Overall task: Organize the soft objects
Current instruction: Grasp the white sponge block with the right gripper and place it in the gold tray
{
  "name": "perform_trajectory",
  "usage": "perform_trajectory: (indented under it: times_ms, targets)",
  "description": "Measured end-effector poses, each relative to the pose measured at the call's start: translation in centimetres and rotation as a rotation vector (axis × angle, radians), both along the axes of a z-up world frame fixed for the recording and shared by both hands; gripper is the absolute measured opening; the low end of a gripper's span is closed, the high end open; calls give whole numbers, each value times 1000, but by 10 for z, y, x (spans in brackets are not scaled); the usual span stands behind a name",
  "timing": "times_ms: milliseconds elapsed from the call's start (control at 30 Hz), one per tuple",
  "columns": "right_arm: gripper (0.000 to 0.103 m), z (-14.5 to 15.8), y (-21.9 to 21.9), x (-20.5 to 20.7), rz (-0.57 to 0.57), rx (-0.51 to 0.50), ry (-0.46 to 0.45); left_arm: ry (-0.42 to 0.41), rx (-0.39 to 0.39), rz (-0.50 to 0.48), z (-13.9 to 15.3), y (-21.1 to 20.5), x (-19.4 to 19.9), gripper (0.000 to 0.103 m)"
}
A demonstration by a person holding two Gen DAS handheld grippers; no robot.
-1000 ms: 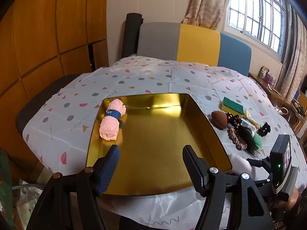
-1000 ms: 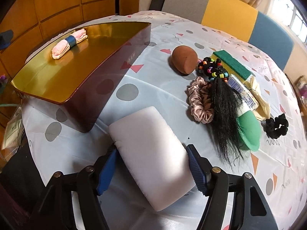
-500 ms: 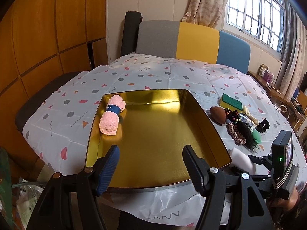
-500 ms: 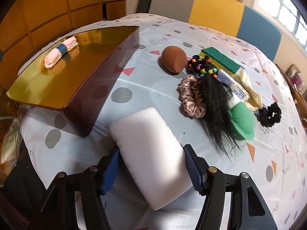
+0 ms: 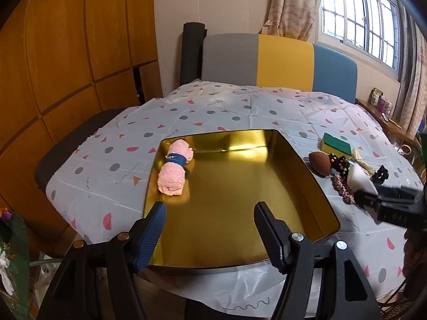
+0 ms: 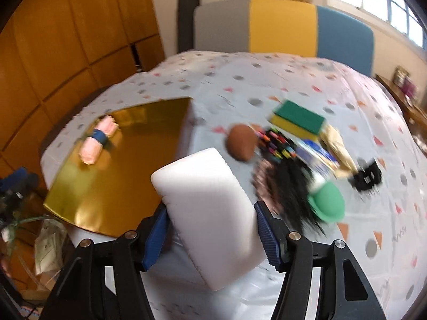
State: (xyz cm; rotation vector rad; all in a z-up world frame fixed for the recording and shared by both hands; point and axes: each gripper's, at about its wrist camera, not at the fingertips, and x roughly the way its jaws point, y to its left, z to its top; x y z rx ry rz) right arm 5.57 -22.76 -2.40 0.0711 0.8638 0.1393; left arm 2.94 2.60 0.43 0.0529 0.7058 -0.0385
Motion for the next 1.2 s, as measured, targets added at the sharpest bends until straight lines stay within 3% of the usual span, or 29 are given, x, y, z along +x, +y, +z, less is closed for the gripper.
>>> perform_trajectory:
  times_ms: [167,367,667,867,1033,1200]
  targets:
    - [64,9,41,28,96,17,32,-10,18,11,2,5,0,69]
    - [65,-10,92,76,176,-7,147,-9,21,31,2,16,1,69]
    - [66,-48,133,150,103,39,308,-11,28,65,1,33,4,69]
    - [73,-57,147,183,25,92,325,1,27,87,-2,44,6,69]
    - [77,-57,154,190,35,161,324,28,21,101,-10,49,10,69]
    - [96,-45,152,174,100,187,262,43,7,103,-13,50,11,69]
